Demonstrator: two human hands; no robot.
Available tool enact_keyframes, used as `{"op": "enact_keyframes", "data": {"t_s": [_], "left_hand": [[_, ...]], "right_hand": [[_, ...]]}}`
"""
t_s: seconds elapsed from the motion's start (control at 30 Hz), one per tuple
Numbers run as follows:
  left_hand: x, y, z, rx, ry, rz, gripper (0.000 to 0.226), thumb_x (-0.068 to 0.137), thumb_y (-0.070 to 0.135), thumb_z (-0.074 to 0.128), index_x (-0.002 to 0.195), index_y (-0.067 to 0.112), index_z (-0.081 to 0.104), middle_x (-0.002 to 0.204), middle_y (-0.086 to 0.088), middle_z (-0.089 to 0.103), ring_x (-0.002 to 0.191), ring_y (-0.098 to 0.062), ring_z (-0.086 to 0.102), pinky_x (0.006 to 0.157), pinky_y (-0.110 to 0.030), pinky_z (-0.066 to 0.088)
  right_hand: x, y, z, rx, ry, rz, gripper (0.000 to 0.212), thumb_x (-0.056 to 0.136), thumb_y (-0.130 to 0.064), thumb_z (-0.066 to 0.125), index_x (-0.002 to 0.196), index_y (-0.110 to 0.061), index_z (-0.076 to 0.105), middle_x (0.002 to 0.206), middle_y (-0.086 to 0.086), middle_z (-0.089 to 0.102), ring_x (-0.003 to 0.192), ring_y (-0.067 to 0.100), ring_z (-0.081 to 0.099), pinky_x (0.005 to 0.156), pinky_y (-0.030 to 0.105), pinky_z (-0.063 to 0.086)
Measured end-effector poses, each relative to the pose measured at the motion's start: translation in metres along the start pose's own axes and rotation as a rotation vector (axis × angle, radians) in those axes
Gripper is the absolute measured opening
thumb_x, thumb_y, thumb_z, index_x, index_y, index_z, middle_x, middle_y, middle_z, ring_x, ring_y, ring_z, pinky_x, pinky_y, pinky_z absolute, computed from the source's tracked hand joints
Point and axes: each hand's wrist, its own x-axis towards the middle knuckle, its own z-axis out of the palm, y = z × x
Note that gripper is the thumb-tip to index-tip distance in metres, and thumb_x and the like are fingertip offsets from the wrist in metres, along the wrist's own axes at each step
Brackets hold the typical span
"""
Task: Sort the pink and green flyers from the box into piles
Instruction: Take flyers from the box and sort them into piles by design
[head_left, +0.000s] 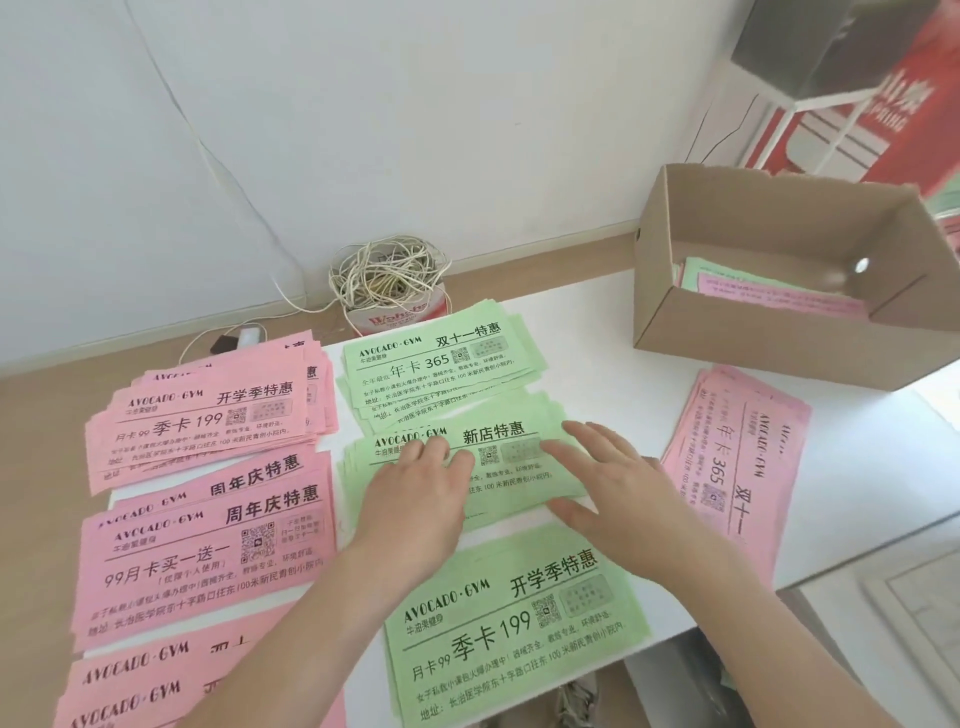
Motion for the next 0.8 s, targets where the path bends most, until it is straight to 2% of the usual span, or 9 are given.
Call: {"op": "enact_keyframes", "data": {"t_s": [0.13, 0.23, 0.3, 0.4, 0.47, 0.57, 0.63, 0.7, 0.8], "left_hand": [[0.01, 0.051, -0.006, -0.12, 0.054, 0.186, 0.034, 0.097, 0.016, 0.044, 0.13, 0.022, 0.049, 0.139, 0.002, 0.042, 0.128, -0.017, 0.037, 0.097, -0.033, 0.043], [0.019, 0.107, 0.003, -0.113, 0.083, 0.41, 0.033, 0.092, 0.024, 0.05, 0.123, 0.016, 0.059, 0.14, -0.006, 0.049, 0.13, -0.025, 0.044, 0.097, -0.04, 0.045], [0.027, 0.142, 0.014, -0.112, 0.006, 0.475, 0.049, 0.093, 0.035, 0.05, 0.136, 0.013, 0.045, 0.153, -0.012, 0.029, 0.142, -0.03, 0.026, 0.111, -0.044, 0.03], [0.037, 0.177, 0.022, -0.011, -0.237, 0.415, 0.092, 0.087, 0.063, 0.048, 0.152, 0.015, 0.003, 0.159, -0.014, -0.011, 0.146, -0.032, -0.01, 0.119, -0.049, 0.003], [0.04, 0.188, 0.032, 0.055, -0.245, 0.377, 0.104, 0.081, 0.073, 0.046, 0.151, 0.015, -0.006, 0.157, -0.019, -0.014, 0.144, -0.038, -0.013, 0.118, -0.052, 0.002], [0.037, 0.199, 0.032, 0.111, -0.228, 0.316, 0.097, 0.085, 0.07, 0.039, 0.151, 0.012, -0.002, 0.156, -0.026, -0.003, 0.144, -0.044, 0.0, 0.116, -0.052, 0.01], [0.035, 0.207, 0.033, 0.099, -0.188, 0.296, 0.079, 0.086, 0.058, 0.038, 0.144, 0.005, 0.032, 0.146, -0.034, 0.03, 0.132, -0.051, 0.034, 0.103, -0.054, 0.037], [0.032, 0.206, 0.033, 0.108, -0.161, 0.333, 0.066, 0.076, 0.057, 0.035, 0.11, 0.007, 0.063, 0.109, -0.024, 0.066, 0.094, -0.04, 0.066, 0.065, -0.043, 0.057], [0.034, 0.198, 0.04, 0.098, -0.013, 0.458, 0.038, 0.077, 0.051, 0.056, 0.091, 0.015, 0.056, 0.078, -0.003, 0.067, 0.062, -0.018, 0.064, 0.037, -0.027, 0.044]], "right_hand": [[-0.05, 0.046, -0.003, -0.056, -0.035, 0.293, 0.077, 0.092, -0.056, 0.045, 0.151, -0.036, -0.001, 0.161, -0.004, -0.007, 0.148, 0.021, -0.007, 0.115, 0.047, 0.02], [-0.074, 0.078, 0.006, 0.039, -0.028, 0.433, 0.073, 0.096, -0.042, 0.044, 0.151, -0.028, -0.002, 0.159, 0.0, 0.008, 0.145, 0.025, 0.012, 0.111, 0.043, 0.031], [-0.081, 0.096, 0.01, 0.135, 0.02, 0.447, 0.064, 0.097, -0.026, 0.039, 0.151, -0.024, 0.004, 0.155, -0.006, 0.023, 0.138, 0.022, 0.026, 0.106, 0.036, 0.036], [-0.089, 0.113, 0.013, 0.231, 0.083, 0.426, 0.057, 0.098, -0.016, 0.033, 0.151, -0.022, 0.012, 0.148, -0.004, 0.04, 0.13, 0.024, 0.035, 0.099, 0.032, 0.036], [-0.093, 0.121, 0.012, 0.291, 0.11, 0.411, 0.055, 0.099, -0.015, 0.033, 0.151, -0.024, 0.015, 0.14, 0.0, 0.048, 0.125, 0.022, 0.04, 0.093, 0.03, 0.038], [-0.097, 0.134, 0.013, 0.378, 0.127, 0.364, 0.054, 0.099, -0.015, 0.031, 0.149, -0.031, 0.017, 0.135, -0.003, 0.054, 0.118, 0.019, 0.048, 0.092, 0.03, 0.042], [-0.099, 0.144, 0.012, 0.474, 0.139, 0.343, 0.052, 0.099, -0.014, 0.033, 0.147, -0.033, 0.023, 0.135, -0.009, 0.055, 0.119, 0.016, 0.052, 0.092, 0.029, 0.043], [-0.102, 0.152, 0.009, 0.661, 0.159, 0.368, 0.049, 0.099, -0.013, 0.037, 0.141, -0.038, 0.032, 0.132, -0.014, 0.056, 0.119, 0.011, 0.054, 0.088, 0.022, 0.042], [-0.109, 0.161, 0.007, 0.797, 0.222, 0.418, 0.043, 0.098, -0.015, 0.041, 0.13, -0.044, 0.042, 0.12, -0.017, 0.059, 0.108, 0.005, 0.058, 0.089, 0.028, 0.045]]}}
